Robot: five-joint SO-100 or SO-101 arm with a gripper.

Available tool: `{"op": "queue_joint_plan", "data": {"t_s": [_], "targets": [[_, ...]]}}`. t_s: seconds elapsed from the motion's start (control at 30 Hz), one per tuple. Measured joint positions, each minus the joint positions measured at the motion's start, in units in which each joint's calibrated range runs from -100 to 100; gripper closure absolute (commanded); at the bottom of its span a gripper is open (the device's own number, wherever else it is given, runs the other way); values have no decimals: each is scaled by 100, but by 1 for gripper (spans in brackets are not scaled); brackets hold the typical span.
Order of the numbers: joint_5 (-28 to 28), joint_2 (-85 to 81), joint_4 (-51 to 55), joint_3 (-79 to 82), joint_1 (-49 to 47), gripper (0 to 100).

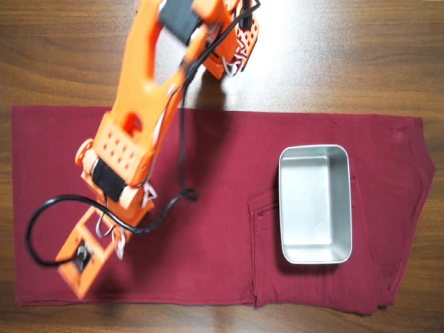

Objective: Grab the cube

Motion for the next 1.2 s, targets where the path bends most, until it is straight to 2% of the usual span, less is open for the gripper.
{"op": "queue_joint_plan", "data": {"t_s": [0.13, 0.27, 0.33, 0.43, 0.63, 0.87, 1.07, 1.2], "targets": [[-186, -2300, 601, -92, -1984, 100], [-264, -3724, 1014, 451, -4806, 100], [-459, -4115, 1005, 1022, -6241, 100], [-625, -4080, 685, 1740, -7218, 99], [-645, -2135, -836, 1989, -6959, 96], [-733, -1910, -1146, 1989, -7099, 93], [-913, -1910, -1127, 1989, -7149, 69], [-850, -1875, -1033, 1989, -7149, 65]]}}
